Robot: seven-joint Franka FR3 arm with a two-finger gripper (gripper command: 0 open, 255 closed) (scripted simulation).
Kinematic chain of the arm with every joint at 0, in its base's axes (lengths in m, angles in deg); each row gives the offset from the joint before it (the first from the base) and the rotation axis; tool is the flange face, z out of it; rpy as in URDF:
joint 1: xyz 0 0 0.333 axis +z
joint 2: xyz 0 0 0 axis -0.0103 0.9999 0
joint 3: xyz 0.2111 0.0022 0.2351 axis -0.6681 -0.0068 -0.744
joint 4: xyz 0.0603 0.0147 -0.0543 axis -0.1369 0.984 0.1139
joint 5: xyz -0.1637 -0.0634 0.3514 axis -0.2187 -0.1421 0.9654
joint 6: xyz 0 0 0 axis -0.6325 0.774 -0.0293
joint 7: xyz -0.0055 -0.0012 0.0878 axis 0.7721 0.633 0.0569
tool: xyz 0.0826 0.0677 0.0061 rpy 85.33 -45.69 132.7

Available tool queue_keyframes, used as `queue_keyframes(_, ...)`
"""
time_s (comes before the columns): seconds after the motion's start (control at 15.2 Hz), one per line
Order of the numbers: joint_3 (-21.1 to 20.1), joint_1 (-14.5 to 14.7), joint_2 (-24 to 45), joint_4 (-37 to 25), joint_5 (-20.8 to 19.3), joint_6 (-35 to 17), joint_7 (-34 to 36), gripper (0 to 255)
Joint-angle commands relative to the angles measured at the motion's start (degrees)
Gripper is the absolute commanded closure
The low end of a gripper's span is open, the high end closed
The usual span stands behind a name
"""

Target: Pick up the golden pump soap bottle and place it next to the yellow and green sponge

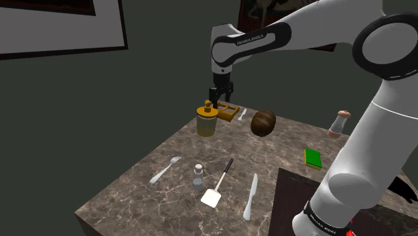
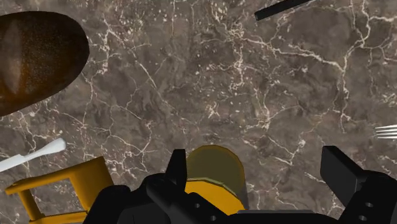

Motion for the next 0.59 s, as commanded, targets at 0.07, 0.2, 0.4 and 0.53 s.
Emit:
queue_keyframes(0.07,0.2,-0.2,6.7,-6.9,-1.0,0.0,0.5,0)
queue_keyframes(0.2,0.5,-0.4,11.2,-11.8,-1.6,0.3,0.5,0)
queue_keyframes(0.4,1.0,-0.6,18.2,-20.2,-2.4,1.4,0.4,0)
queue_keyframes(0.53,1.3,-0.8,23.1,-26.5,-2.8,2.6,0.2,0)
